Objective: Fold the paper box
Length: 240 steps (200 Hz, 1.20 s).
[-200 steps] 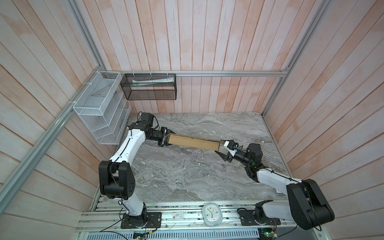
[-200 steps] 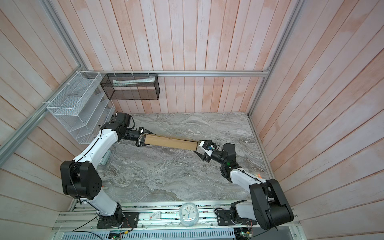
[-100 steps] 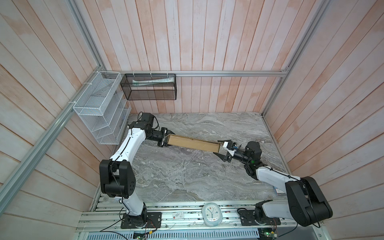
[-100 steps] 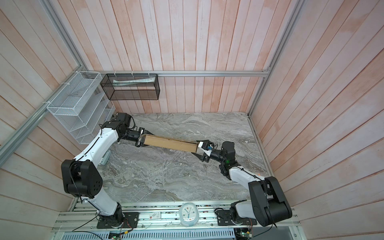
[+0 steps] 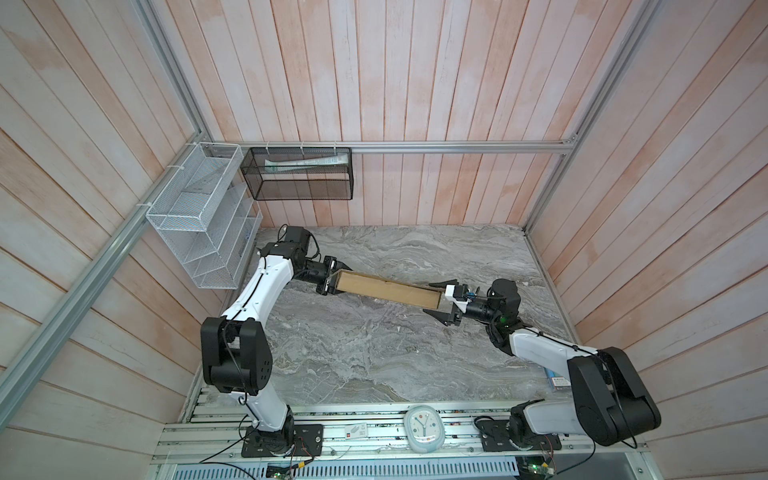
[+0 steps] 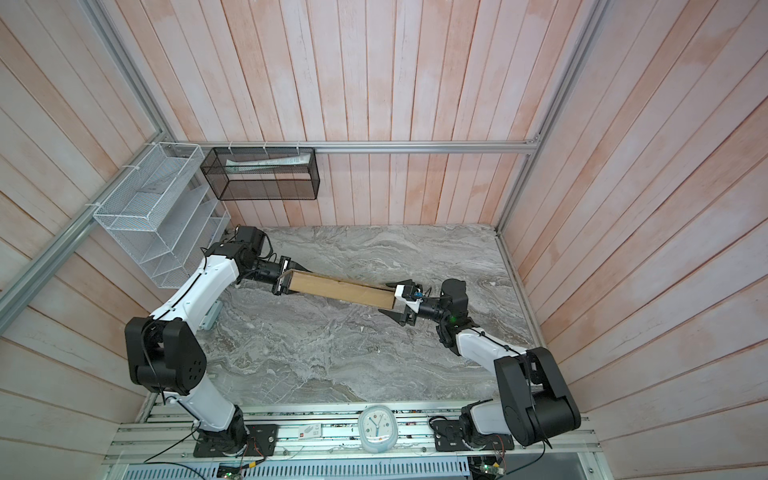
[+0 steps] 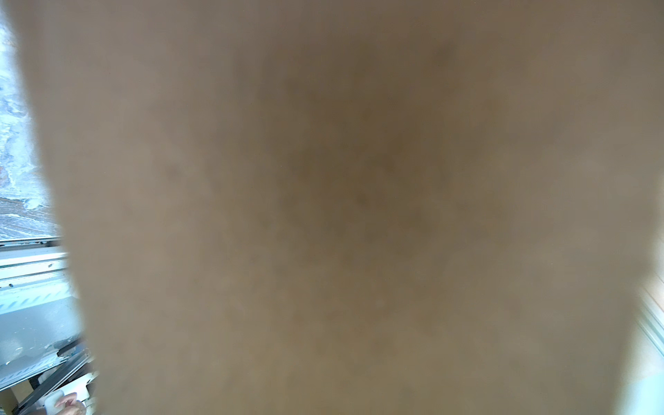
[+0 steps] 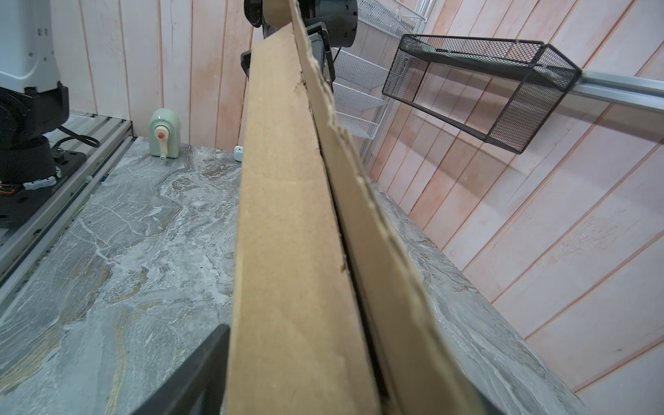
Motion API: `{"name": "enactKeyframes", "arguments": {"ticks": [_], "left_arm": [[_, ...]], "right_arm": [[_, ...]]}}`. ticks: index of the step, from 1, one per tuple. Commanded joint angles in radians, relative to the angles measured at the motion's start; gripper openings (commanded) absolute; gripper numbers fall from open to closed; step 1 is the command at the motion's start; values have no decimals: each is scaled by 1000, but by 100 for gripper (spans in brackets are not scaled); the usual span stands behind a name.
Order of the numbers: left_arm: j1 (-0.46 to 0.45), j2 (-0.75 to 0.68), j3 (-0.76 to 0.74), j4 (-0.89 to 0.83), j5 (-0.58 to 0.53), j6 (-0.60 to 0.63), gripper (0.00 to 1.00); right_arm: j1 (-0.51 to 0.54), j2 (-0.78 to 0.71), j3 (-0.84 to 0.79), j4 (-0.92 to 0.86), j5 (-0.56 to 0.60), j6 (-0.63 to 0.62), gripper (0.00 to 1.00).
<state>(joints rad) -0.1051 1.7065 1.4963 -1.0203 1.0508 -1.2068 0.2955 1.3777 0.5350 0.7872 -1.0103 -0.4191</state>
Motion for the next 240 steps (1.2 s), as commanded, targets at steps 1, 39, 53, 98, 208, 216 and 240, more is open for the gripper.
{"name": "enactKeyframes", "arguments": {"ticks": [1,39,53,98,208,216,240], "left_arm": [[-4,13,34,-6,25,13,31],[-16,26,32,51,30,-17,30],[-28,28,26,80,37,-38,30],[-35,42,48,74,38,-33,30],[-37,47,59,65,45,-30,30],[-37,48,62,61,43,-27,30],[-36,49,64,54,43,-22,30]], "right_arm": [[15,11,28,-21,-51,14,76],[65,5,8,-1,31,15,75],[80,1,-9,48,69,36,75],[114,-23,-24,75,165,31,71],[120,-19,-17,28,220,-37,66],[122,-14,-16,24,226,-47,67],[124,-20,-11,-4,249,-75,69]]}}
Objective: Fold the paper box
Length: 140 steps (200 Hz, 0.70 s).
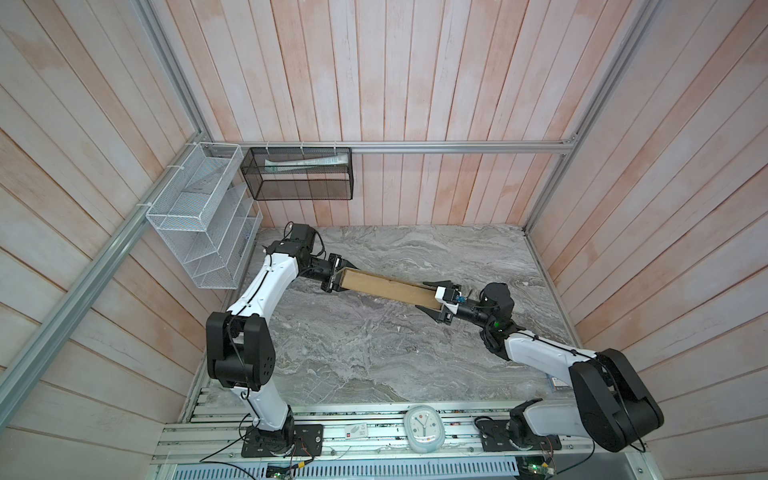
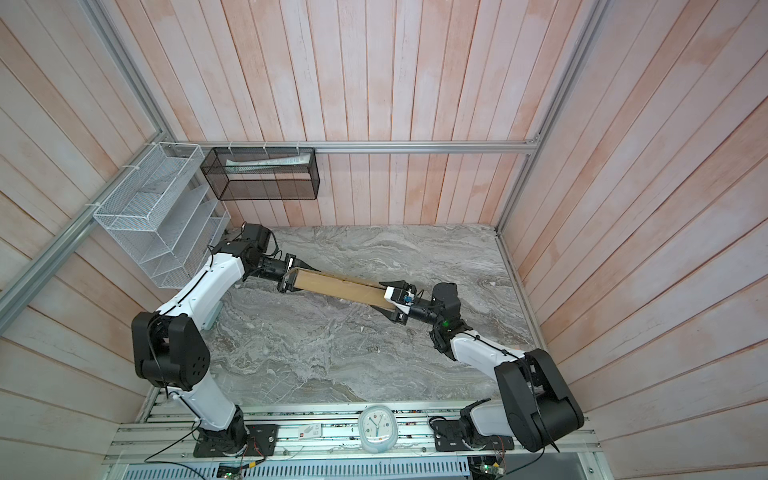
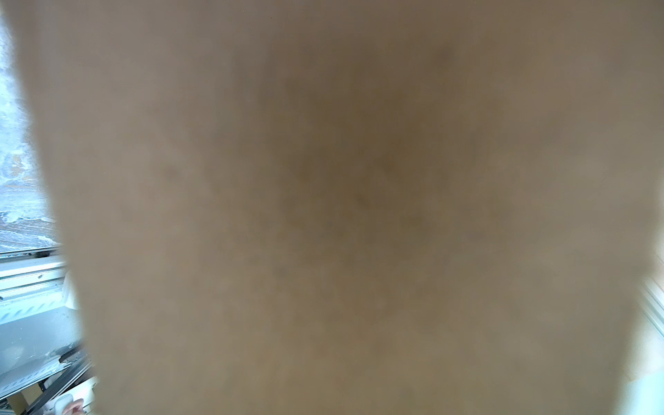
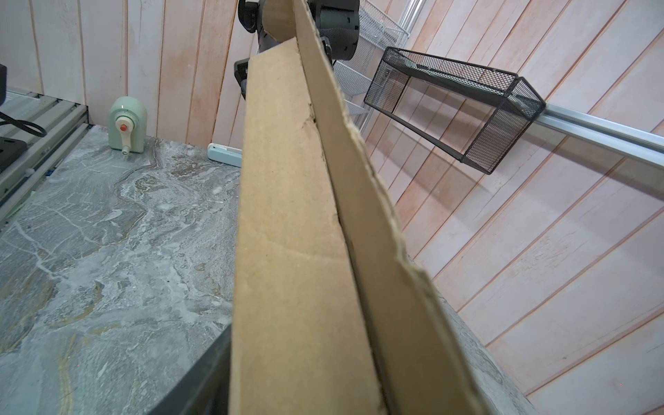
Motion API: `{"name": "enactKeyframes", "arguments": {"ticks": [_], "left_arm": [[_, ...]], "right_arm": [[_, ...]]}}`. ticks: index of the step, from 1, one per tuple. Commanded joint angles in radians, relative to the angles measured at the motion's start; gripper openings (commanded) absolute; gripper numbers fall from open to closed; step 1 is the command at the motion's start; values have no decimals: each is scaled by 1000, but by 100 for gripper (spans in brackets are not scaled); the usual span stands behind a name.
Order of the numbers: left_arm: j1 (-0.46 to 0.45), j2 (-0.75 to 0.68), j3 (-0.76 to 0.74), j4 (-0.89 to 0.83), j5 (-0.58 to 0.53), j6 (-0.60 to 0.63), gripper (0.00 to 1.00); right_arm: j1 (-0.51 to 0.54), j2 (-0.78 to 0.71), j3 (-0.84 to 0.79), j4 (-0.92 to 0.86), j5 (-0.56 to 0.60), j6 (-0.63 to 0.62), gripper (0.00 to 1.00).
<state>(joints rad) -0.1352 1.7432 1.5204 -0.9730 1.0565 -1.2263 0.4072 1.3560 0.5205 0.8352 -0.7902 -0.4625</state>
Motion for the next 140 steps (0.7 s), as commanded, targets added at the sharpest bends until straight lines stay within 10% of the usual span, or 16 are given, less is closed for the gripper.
{"name": "enactKeyframes", "arguments": {"ticks": [1,140], "left_arm": [[-6,13,41,6,37,-3,30],[-7,26,63,-16,41,20,38]], "right_arm": [[13,1,4,-52,30,-32,69],[15,-38,8,-87,62,-71,58]]}}
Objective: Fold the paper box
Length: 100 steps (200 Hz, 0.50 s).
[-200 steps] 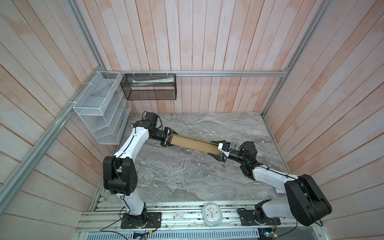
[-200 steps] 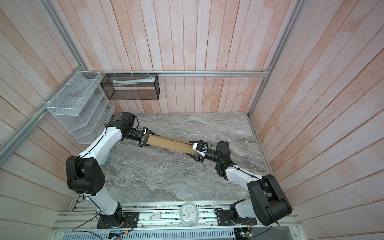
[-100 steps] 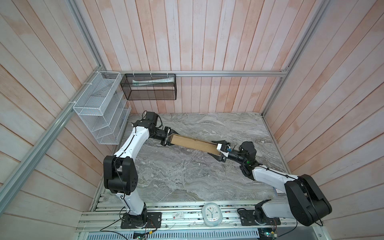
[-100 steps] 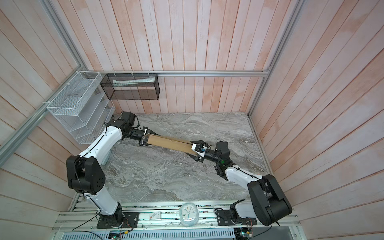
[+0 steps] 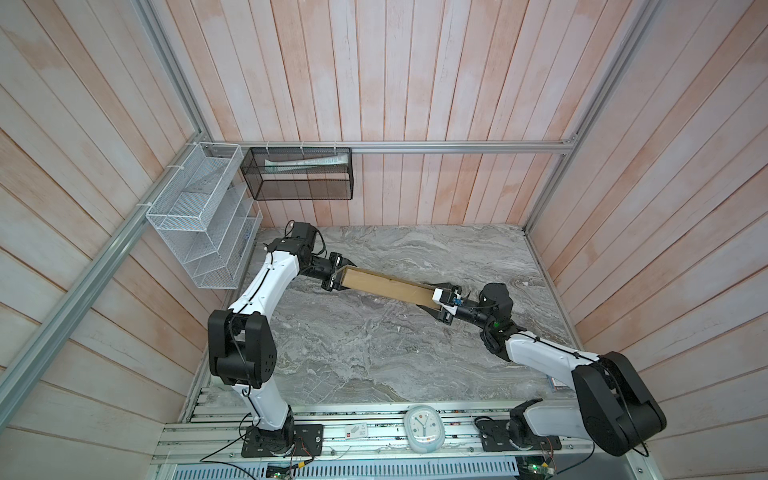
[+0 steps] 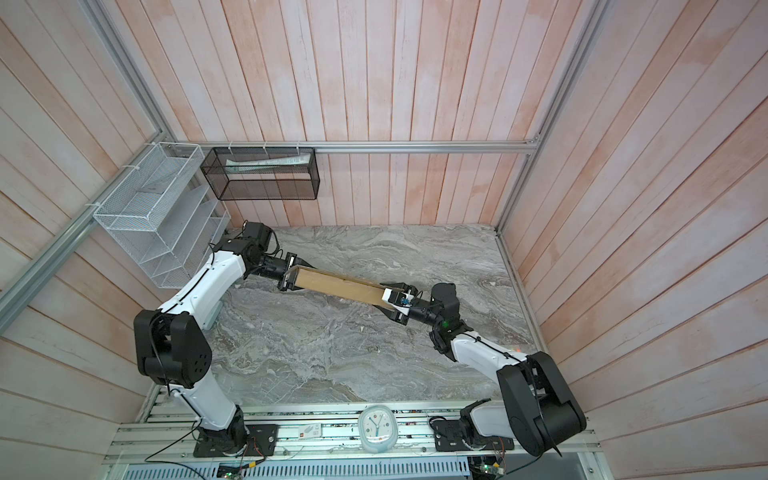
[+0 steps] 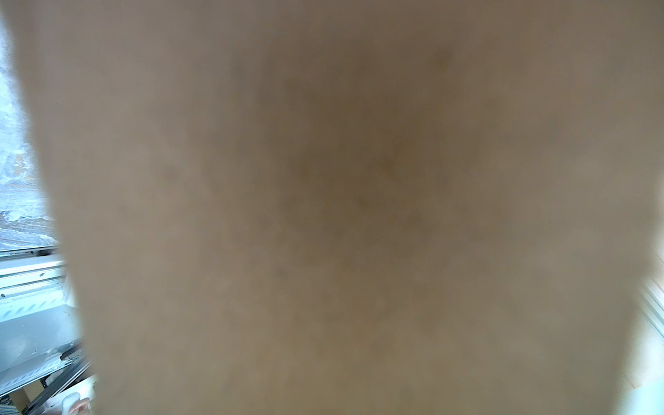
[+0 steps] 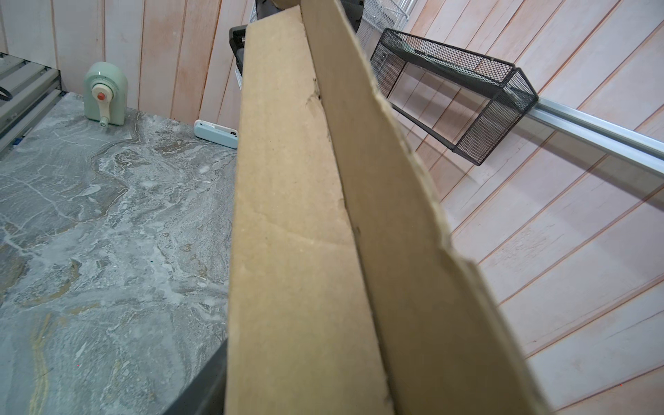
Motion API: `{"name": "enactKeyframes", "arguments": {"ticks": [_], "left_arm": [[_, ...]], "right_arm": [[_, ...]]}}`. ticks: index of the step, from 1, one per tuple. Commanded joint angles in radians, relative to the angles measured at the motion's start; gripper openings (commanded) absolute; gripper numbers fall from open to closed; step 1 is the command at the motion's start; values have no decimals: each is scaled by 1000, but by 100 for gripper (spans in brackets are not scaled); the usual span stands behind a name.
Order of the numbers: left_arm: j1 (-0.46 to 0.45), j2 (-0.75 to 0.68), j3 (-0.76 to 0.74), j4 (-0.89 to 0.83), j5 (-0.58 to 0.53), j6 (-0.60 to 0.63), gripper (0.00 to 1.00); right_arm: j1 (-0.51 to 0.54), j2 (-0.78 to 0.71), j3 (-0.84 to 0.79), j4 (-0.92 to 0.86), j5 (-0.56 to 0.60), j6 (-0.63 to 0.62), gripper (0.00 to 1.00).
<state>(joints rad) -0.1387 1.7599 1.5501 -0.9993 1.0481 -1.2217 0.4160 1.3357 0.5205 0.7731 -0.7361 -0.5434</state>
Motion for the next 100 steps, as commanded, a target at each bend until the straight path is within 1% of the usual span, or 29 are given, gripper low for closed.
{"name": "enactKeyframes", "arguments": {"ticks": [1,65,84,100], "left_arm": [[-4,9,33,11,50,16,38],[-3,16,31,37,53,36,53],[-1,15,24,58,56,41,60],[2,11,16,79,56,42,62]], "right_arm": [[6,-18,8,-24,7,10,57],[7,-45,-5,-11,26,13,54],[7,-53,-8,-6,35,16,53],[8,-58,-10,-6,38,17,53]]}}
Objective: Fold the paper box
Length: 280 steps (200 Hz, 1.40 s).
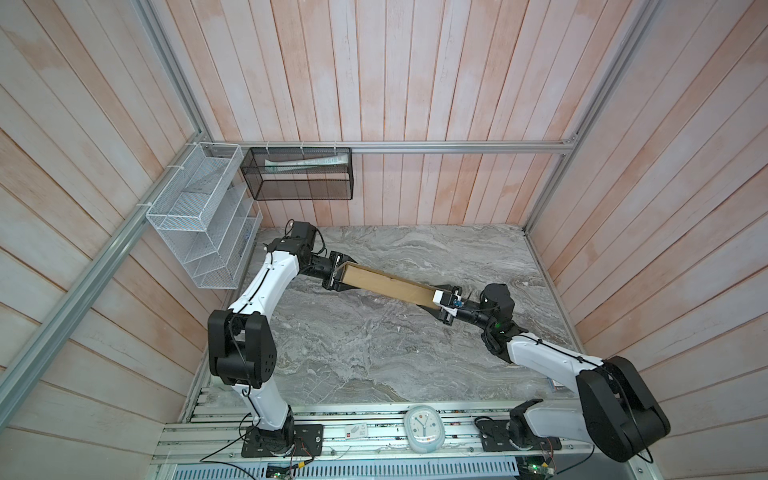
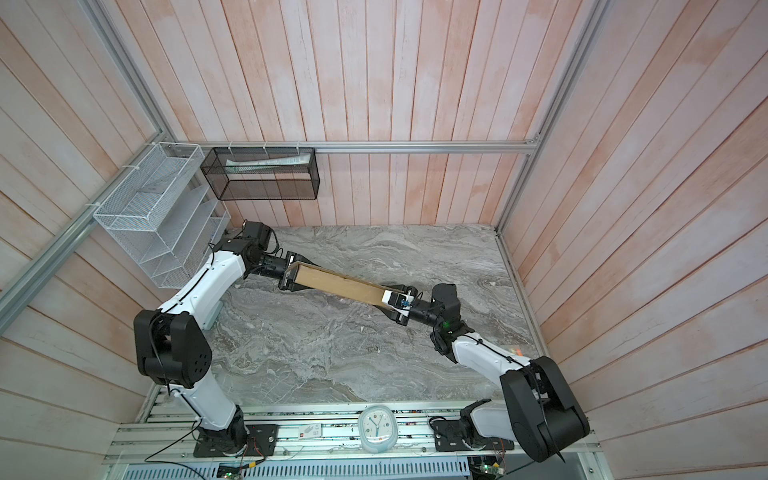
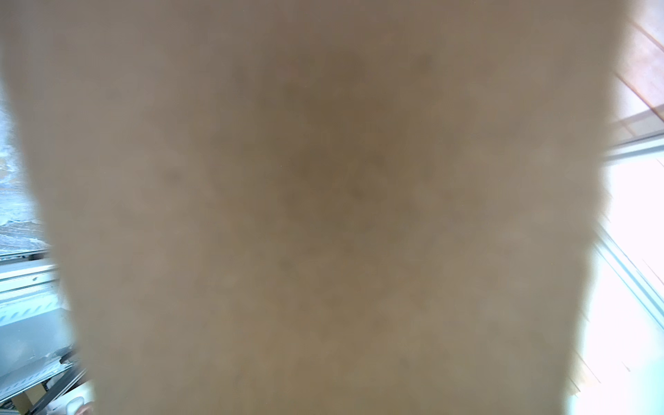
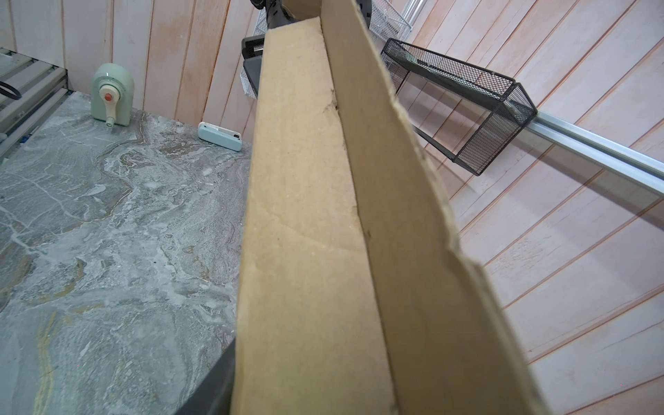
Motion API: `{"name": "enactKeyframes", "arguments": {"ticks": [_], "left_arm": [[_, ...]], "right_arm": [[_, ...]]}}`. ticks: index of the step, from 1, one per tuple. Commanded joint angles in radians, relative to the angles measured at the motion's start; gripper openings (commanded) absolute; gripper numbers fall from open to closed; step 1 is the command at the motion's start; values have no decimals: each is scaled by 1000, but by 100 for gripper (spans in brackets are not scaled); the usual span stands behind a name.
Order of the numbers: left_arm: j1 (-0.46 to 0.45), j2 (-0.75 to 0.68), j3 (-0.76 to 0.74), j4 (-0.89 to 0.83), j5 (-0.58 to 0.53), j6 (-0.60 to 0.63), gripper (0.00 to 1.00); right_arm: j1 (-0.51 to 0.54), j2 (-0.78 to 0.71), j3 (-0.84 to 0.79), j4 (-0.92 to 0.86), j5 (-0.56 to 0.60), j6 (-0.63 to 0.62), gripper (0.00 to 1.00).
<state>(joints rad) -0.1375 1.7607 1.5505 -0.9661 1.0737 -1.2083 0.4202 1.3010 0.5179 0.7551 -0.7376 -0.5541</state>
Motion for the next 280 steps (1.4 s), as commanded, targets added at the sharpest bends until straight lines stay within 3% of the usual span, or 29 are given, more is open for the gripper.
{"name": "enactKeyframes", "arguments": {"ticks": [1,142,206,238,280], "left_arm": [[2,10,15,47,31,29,62],[187,30,22,89,6,119,65],[231,160,160,160,-123,208,64],[229,176,141,255,-212,216,62],[206,164,0,544,-187,173,61]], "right_arm": [[4,-23,-7,11,39,28,53],[6,-51,-9,-61,65,17,50],[6,-92,-7,-185,70,74,50],[6,-126,-11,-231,73,141,50],[9,-150,21,-355,98,190,50]]}}
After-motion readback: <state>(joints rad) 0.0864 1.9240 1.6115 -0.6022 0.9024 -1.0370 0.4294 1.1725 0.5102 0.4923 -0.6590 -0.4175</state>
